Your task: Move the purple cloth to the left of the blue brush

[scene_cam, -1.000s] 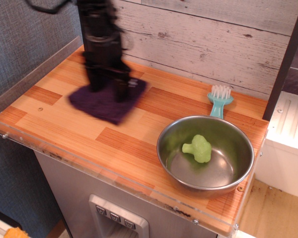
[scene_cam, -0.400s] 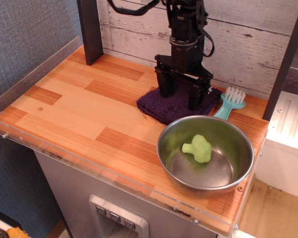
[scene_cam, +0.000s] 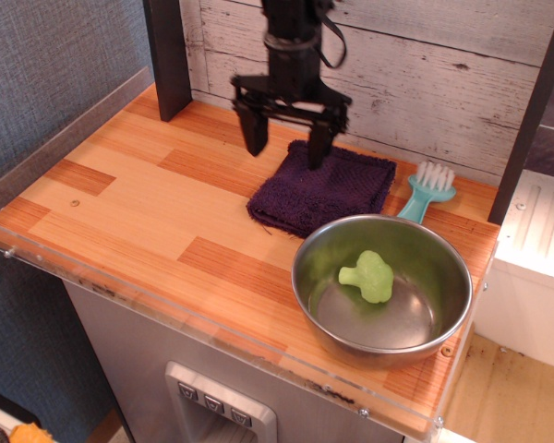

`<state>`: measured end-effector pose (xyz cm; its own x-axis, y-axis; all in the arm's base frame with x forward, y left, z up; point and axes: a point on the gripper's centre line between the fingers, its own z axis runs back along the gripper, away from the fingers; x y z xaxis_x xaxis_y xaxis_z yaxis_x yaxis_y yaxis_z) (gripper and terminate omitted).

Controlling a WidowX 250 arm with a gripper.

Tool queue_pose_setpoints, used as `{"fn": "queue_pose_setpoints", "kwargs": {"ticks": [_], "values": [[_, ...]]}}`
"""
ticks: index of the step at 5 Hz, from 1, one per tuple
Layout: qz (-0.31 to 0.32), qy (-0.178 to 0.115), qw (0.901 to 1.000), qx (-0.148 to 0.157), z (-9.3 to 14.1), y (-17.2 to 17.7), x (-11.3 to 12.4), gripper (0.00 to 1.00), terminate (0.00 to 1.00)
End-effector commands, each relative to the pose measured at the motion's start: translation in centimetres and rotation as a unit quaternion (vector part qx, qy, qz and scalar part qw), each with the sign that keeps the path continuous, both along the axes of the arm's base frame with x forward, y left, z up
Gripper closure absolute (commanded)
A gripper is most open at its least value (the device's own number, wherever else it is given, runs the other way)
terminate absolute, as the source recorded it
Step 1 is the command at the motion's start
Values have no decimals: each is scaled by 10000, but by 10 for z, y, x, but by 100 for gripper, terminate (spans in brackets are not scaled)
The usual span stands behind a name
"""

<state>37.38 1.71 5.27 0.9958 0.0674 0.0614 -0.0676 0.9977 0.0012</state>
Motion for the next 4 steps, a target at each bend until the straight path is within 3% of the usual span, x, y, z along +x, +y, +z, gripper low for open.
{"fn": "queue_pose_setpoints", "kwargs": {"ticks": [1,3,4], "values": [[-589,-572,9965,-143,64,-22,5,0,0],[-802,-415,9958,-124,64,-26,3,0,0],[-802,-415,9958,-124,64,-26,3,0,100]]}}
